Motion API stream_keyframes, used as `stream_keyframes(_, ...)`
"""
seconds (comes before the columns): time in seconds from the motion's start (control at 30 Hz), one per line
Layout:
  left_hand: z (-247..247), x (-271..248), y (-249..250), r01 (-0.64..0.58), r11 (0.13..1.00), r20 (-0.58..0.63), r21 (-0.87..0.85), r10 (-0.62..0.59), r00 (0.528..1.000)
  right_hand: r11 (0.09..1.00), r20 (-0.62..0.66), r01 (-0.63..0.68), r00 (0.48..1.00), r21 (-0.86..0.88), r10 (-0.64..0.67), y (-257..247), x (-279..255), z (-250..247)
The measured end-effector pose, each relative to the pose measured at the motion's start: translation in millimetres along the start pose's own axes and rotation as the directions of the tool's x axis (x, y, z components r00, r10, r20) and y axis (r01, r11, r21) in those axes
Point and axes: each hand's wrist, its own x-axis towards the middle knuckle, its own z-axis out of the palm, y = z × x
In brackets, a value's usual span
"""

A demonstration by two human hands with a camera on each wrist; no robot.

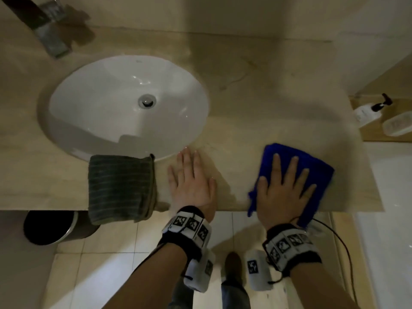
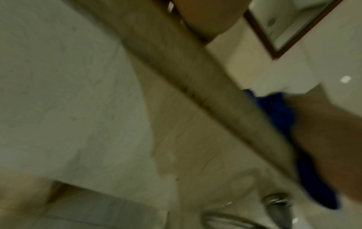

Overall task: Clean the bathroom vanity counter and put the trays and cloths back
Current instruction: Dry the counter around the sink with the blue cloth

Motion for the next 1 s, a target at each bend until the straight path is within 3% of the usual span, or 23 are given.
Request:
stream_keyframes(0.07, -11.1, -7.0, -10.0, -0.027, 0.946, 0.007, -0.322, 0.030, 1.000, 0.995, 0.022, 0.101, 0.995, -0.005, -0.101, -47.8, -21.9, 2.2)
stream_keyframes(0.13, -29.4, -15.9, -22.3, 0.017, 0.757, 0.006, -0.653, -0.018, 1.000, 0.969, 0.065, 0.246, 0.968, -0.012, -0.244, -87.7, -44.8, 4.5)
stream_keyframes(0.17, -38.3, -19.9, -29.3, 0.029, 0.674, 0.012, -0.738, -0.030, 0.999, 0.946, 0.087, 0.324, 0.943, -0.015, -0.322, -97.5, -52.7, 5.6)
stream_keyframes(0.23, -51.9, -27.9, -44.0, -0.014, 0.638, -0.004, -0.770, 0.017, 1.000, 0.882, 0.125, 0.472, 0.875, -0.006, -0.467, -94.7, -57.1, 3.8)
stream_keyframes(0.3, -59.4, -35.0, -59.9, -0.073, 0.665, -0.030, -0.744, 0.076, 0.997, 0.830, 0.150, 0.557, 0.822, -0.014, -0.549, -73.8, -49.0, 0.8)
stream_keyframes(0.33, -62.2, -38.3, -68.2, -0.098, 0.680, -0.041, -0.726, 0.100, 0.994, 0.843, 0.168, 0.538, 0.832, -0.016, -0.528, -65.7, -42.5, -0.9)
stream_keyframes(0.4, -67.3, -45.7, -84.2, -0.142, 0.698, -0.071, -0.702, 0.130, 0.989, 0.924, 0.151, 0.383, 0.914, -0.008, -0.378, -70.3, -31.6, -4.5)
stream_keyframes(0.47, -69.2, -53.2, -96.9, -0.162, 0.694, -0.111, -0.702, 0.118, 0.987, 0.980, 0.141, 0.196, 0.971, -0.015, -0.192, -101.0, -26.3, -3.2)
stream_keyframes(0.53, -68.6, -59.1, -110.6, -0.159, 0.672, -0.146, -0.723, 0.077, 0.986, 0.996, 0.159, 0.091, 0.983, -0.002, -0.090, -143.9, -25.2, 1.3)
stream_keyframes(0.63, -60.3, -64.4, -125.4, -0.139, 0.656, -0.155, -0.742, 0.033, 0.987, 0.972, 0.159, 0.234, 0.960, -0.010, -0.230, -179.7, -34.1, 7.3)
stream_keyframes(0.7, -53.7, -67.2, -129.9, -0.125, 0.667, -0.137, -0.734, 0.035, 0.990, 0.929, 0.158, 0.369, 0.919, -0.018, -0.362, -175.9, -48.2, 9.7)
stream_keyframes(0.8, -53.9, -68.7, -121.0, -0.136, 0.691, -0.134, -0.710, 0.057, 0.989, 0.881, 0.214, 0.472, 0.858, 0.033, -0.467, -150.2, -66.2, 1.7)
stream_keyframes(0.87, -59.5, -67.0, -105.8, -0.164, 0.715, -0.153, -0.680, 0.080, 0.985, 0.849, 0.234, 0.475, 0.820, 0.234, -0.523, -131.1, -73.0, -3.5)
stream_keyframes(0.9, -62.3, -64.8, -95.9, -0.191, 0.725, -0.169, -0.662, 0.104, 0.980, 0.821, 0.254, 0.381, 0.820, 0.426, -0.513, -123.5, -73.3, -10.8)
stream_keyframes(0.97, -63.6, -55.9, -72.6, -0.267, 0.746, -0.205, -0.610, 0.176, 0.963, 0.641, 0.230, 0.099, 0.882, 0.761, -0.411, -106.6, -68.2, -28.2)
stream_keyframes(1.0, -61.8, -49.4, -59.0, -0.289, 0.769, -0.190, -0.570, 0.219, 0.957, 0.564, 0.179, 0.042, 0.927, 0.825, -0.330, -98.0, -64.4, -38.6)
